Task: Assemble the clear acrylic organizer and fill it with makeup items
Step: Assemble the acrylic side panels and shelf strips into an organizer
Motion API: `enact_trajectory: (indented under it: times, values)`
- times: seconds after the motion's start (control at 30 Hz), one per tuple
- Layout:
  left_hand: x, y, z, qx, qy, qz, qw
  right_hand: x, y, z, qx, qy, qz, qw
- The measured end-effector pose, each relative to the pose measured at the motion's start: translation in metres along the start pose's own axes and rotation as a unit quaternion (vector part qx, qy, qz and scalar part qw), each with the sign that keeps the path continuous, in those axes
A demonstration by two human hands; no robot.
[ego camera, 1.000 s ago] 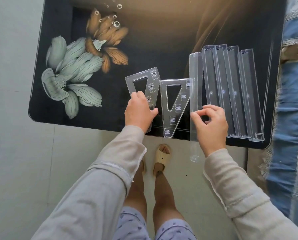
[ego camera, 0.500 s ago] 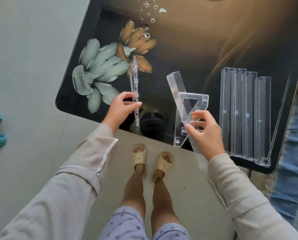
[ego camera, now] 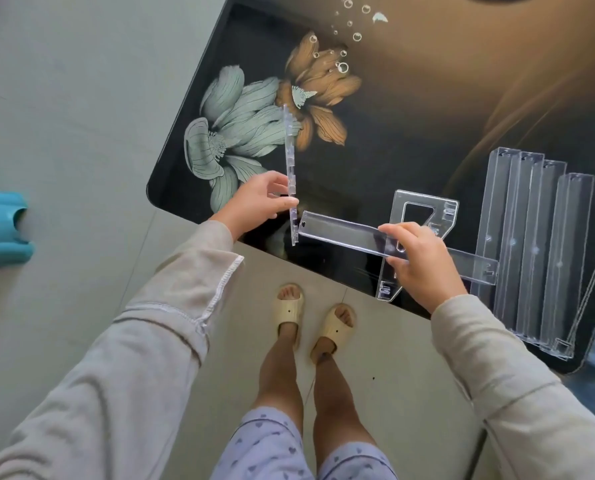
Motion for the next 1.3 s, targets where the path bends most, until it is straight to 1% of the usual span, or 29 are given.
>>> enact_trajectory:
  times: [0.13, 0.2, 0.33, 0.47, 0.53, 0.87, 1.03, 1.3]
  values:
    - [0.006, -0.001, 0.007, -0.001, 0.012, 0.012, 1.000, 0.006, 0.001, -0.001, -0.013, -0.009, -0.026, 1.000]
    - [0.010, -0.002, 0.009, 0.001, 0.023, 0.034, 0.999, 0.008, 0.001, -0.002, -0.015, -0.005, -0.022, 1.000]
    - [0.014, -0.009, 0.007, 0.013, 0.080, 0.102, 0.991, 0.010, -0.002, -0.004, -0.026, 0.007, -0.007, 1.000]
    - [0.018, -0.015, 0.009, 0.032, 0.129, 0.123, 0.983, 0.011, -0.002, -0.003, -0.019, 0.020, 0.009, 1.000]
    - [0.018, -0.016, 0.009, 0.031, 0.133, 0.132, 0.982, 0.012, 0.000, -0.003, -0.021, 0.023, 0.007, 0.999]
    - [0.021, -0.019, 0.011, 0.036, 0.126, 0.139, 0.982, 0.015, 0.004, 0.002, -0.020, 0.017, -0.001, 1.000]
    - [0.022, -0.020, 0.012, 0.040, 0.122, 0.139, 0.982, 0.020, 0.004, 0.003, -0.034, 0.000, -0.012, 0.999]
    - [0.021, -0.022, 0.010, 0.031, 0.133, 0.139, 0.981, 0.028, -0.003, -0.010, -0.067, -0.087, 0.016, 0.994]
Point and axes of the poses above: each hand's wrist, its own y-axis towards the middle knuckle, its own x-axis out of the palm, z = x × y, the point moved 3 cm from there along y, towards the middle knuckle, and after that the axes turned 13 degrees about -x, right-handed, at the moved point
